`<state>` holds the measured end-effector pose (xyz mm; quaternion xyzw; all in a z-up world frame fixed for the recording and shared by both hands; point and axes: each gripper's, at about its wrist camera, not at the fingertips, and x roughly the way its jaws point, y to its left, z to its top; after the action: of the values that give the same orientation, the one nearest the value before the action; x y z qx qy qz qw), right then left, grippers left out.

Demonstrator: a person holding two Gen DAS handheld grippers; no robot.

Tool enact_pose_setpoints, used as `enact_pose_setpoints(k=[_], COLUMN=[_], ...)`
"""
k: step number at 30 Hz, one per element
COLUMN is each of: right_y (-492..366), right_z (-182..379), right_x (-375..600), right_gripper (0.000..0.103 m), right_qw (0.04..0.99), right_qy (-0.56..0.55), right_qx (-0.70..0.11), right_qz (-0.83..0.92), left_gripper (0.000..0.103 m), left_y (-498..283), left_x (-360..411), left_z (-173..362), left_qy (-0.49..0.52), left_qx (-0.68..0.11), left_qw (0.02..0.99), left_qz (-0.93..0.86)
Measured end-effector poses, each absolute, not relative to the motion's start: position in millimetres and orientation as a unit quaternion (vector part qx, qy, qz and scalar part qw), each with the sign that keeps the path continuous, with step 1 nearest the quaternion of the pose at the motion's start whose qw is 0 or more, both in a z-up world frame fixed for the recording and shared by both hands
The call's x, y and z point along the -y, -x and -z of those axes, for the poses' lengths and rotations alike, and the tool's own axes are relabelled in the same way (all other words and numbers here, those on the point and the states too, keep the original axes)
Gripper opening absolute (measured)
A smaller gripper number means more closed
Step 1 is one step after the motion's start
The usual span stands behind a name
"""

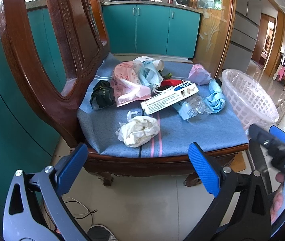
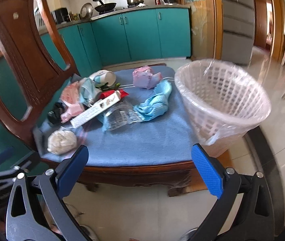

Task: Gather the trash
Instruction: 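Grasp the white tissue with the left tool while the right tool grasps the clear plastic bag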

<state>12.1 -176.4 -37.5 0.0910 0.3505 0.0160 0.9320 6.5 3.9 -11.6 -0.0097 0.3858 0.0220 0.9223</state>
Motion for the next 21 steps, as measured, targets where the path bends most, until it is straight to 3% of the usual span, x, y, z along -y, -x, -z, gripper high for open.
enact_pose_setpoints(k=[12, 15, 17, 21], right_y=[-81, -100, -113, -129], right_z=[65, 78, 85, 101], right_x=[205, 207, 202, 194], right_gripper=[0.100, 0.094, 0.083, 0.073], right_qw=[0.827, 0.798, 0.783, 0.763], right_qy=[-0.366, -0.411, -0.421, -0.435], right_qx=[-0.400, -0.413, -0.429, -0.447], right_qz=[-0.149, -0.156, -0.159, -0.170], left_gripper=[0.099, 0.095, 0.092, 0.089], left_y=[-73, -88, -96, -108], left_x=[2, -1, -4, -5], left_z=[51, 61, 65, 71], left_qy=[-0.041, -0.033, -0.027, -0.015], left_qx=[-0.429, -0.443, -0.448, -0.450], left_qw=[0.901, 0.895, 0.892, 0.892], left_qz=[-0.045, -0.046, -0.049, -0.041])
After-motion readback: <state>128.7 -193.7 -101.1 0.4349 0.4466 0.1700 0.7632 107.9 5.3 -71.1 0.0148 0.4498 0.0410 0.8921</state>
